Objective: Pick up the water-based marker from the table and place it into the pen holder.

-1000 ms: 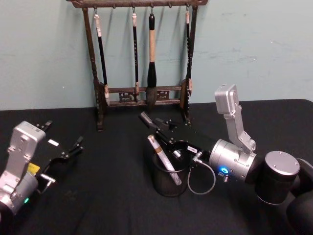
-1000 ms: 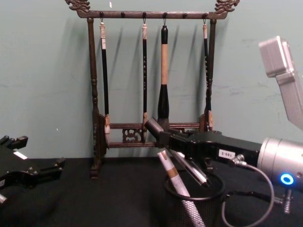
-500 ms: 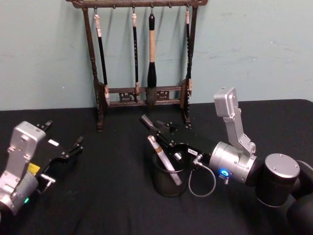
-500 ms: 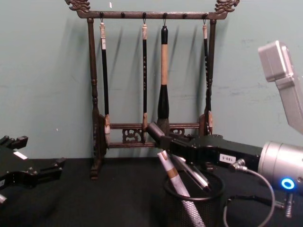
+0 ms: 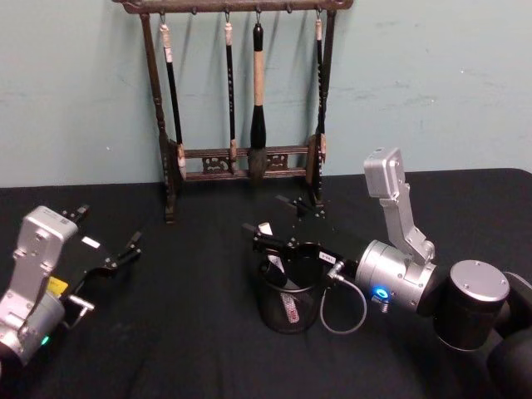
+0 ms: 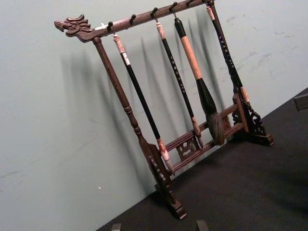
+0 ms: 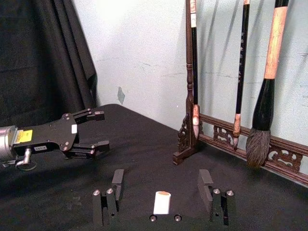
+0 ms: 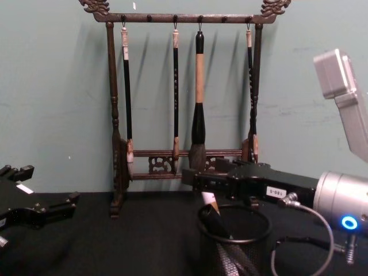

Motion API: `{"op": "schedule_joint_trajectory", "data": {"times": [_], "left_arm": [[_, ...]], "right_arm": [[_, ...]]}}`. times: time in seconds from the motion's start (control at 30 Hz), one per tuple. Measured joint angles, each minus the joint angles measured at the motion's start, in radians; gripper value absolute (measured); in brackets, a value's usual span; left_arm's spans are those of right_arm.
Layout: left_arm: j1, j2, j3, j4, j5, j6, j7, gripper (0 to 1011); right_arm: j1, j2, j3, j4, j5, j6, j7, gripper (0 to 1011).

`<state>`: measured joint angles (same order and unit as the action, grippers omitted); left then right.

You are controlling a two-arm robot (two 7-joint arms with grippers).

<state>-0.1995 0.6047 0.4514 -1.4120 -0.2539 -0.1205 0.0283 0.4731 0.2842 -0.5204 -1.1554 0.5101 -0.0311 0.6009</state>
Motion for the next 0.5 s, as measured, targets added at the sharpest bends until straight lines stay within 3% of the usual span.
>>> {"op": "schedule_joint_trajectory", "data": {"times": [0.07, 0.17, 0.3, 0.5], "left_arm": [[0.000, 0.000, 0.000, 0.000, 0.000, 0.000, 0.000, 1008], [0.000, 0.000, 0.000, 0.000, 0.000, 0.000, 0.000, 1008], [0.000, 0.000, 0.000, 0.000, 0.000, 0.000, 0.000, 1008], [0.000, 0.000, 0.000, 0.000, 0.000, 0.000, 0.000, 1008]], "right_arm": [[0.000, 0.003, 0.002, -0.003, 0.002, 0.003, 0.002, 1002], [0.000, 0.007, 0.004, -0.010, 0.004, 0.006, 0.004, 1002], [-0.028, 0.070, 0.042, -0.121, 0.021, 0.016, -0.009, 1002], [-0.083, 0.133, 0.095, -0.199, 0.024, 0.024, -0.071, 1002]]}}
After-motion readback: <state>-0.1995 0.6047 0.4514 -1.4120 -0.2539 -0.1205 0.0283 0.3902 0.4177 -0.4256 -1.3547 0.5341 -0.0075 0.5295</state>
